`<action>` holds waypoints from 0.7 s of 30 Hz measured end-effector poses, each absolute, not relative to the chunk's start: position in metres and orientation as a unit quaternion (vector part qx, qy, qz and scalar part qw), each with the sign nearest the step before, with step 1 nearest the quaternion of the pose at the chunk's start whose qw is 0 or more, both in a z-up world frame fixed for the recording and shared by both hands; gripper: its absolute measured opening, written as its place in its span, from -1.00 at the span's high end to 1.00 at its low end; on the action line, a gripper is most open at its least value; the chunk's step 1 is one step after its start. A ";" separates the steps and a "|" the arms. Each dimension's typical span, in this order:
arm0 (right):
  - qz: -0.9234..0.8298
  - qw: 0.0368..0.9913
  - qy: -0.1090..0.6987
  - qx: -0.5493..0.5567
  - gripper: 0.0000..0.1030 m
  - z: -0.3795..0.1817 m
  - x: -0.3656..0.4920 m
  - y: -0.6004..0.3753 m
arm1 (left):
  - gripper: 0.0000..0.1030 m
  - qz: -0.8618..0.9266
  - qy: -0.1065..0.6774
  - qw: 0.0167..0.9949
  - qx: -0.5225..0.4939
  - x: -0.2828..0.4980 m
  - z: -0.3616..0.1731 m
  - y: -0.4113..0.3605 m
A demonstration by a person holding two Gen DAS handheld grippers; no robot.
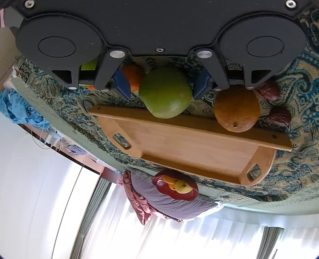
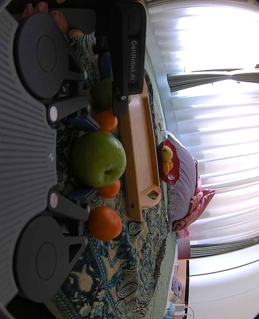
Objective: Organize fruits
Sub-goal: 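Move the left tool to the large green apple and close on it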
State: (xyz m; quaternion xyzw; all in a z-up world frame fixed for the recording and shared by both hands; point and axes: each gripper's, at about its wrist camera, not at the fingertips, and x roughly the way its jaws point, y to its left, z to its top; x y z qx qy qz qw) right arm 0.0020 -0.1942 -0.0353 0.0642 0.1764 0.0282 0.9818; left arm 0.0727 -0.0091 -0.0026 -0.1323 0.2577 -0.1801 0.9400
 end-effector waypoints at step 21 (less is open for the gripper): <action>0.029 0.981 0.172 0.081 -0.22 -0.033 -0.001 -0.196 | -0.09 -0.160 0.278 0.930 -0.179 0.079 -0.004 -0.004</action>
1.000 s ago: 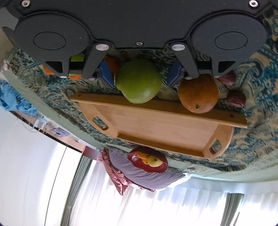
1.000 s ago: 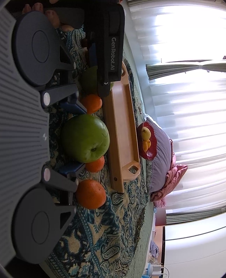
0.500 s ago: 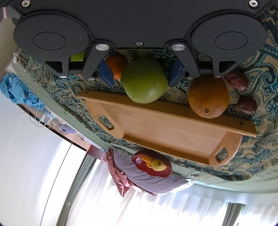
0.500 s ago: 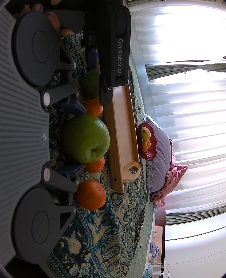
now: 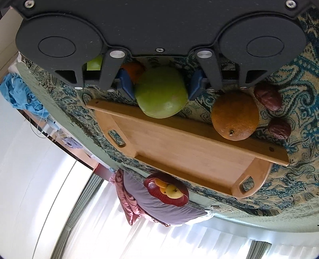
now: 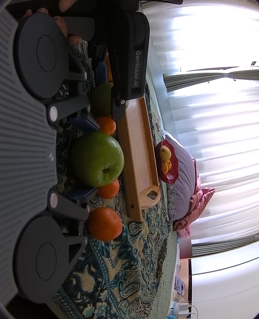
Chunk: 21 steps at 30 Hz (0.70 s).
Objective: Organize fruits
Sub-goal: 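Move the left tool to the large green apple and close on it, then carry the apple in the left tool while the right tool grasps the small green apple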
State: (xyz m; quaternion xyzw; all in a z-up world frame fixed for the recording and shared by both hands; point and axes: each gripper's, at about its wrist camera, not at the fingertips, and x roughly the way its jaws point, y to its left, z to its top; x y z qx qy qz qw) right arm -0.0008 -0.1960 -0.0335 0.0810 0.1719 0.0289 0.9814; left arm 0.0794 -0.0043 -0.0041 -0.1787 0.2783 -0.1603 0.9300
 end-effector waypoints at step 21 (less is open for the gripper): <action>0.032 0.989 0.133 0.064 -0.16 -0.002 -0.002 -0.201 | -0.09 -0.109 0.230 0.965 -0.060 0.080 0.046 -0.013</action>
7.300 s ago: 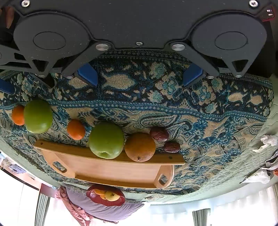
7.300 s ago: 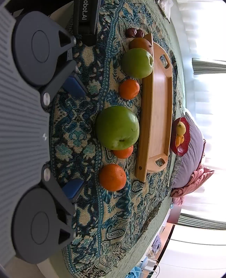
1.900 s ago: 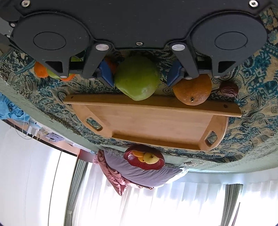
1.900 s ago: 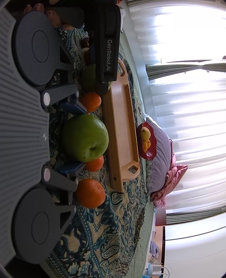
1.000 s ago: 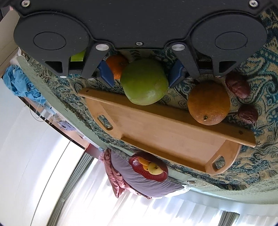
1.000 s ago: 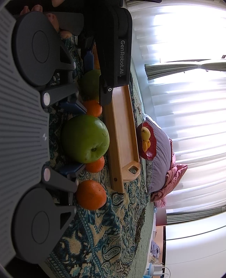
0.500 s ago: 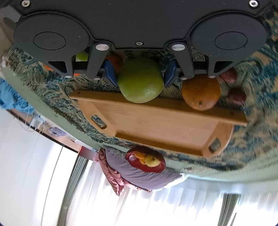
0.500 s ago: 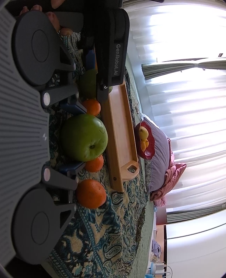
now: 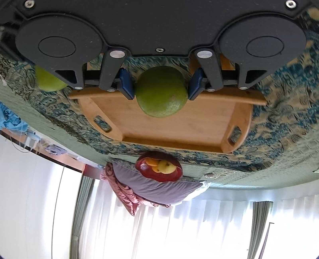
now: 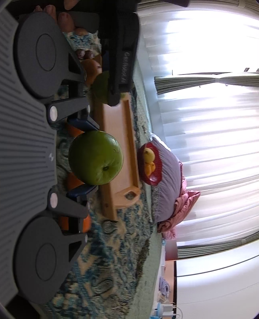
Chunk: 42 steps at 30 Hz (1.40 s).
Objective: Organize fruits
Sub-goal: 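Carry the apple in the left tool while the right tool grasps the small green apple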
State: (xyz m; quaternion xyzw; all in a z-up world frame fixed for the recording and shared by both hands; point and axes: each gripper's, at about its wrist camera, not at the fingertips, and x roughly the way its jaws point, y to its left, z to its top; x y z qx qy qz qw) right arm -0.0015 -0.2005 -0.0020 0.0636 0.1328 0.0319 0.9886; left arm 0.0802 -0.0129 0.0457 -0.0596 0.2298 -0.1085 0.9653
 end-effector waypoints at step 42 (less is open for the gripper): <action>0.069 0.931 0.355 0.047 -0.16 0.030 0.258 -0.222 | -0.09 -0.083 0.349 0.933 -0.025 0.283 0.050 0.007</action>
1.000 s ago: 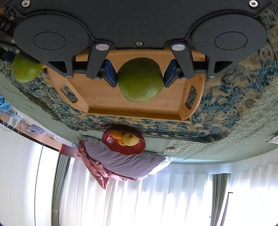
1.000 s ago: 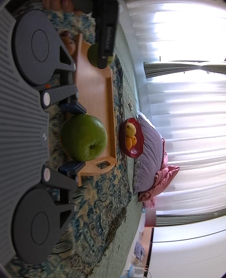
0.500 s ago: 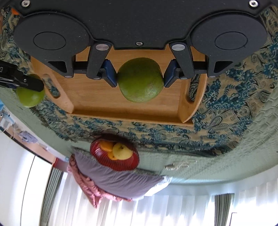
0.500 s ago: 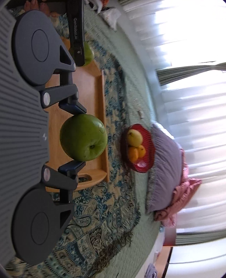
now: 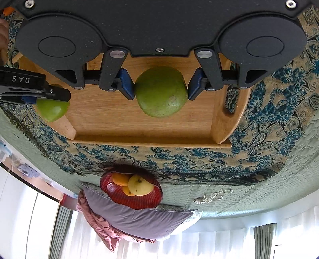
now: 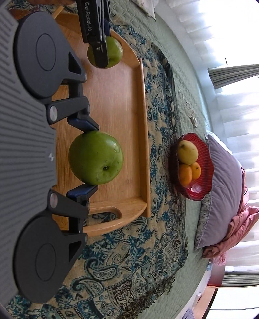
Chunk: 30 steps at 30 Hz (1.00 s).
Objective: Organize fruits
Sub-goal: 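Carry the apple in the left tool while the right tool grasps the small green apple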
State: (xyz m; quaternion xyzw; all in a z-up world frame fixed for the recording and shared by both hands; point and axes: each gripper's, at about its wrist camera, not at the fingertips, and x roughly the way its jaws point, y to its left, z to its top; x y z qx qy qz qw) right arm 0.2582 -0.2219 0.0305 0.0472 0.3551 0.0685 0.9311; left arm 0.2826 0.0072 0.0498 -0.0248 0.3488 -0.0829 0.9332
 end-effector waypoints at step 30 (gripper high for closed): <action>0.060 0.932 0.353 0.051 -0.17 0.017 0.271 -0.218 | -0.09 -0.078 0.347 0.935 -0.012 0.288 0.040 0.005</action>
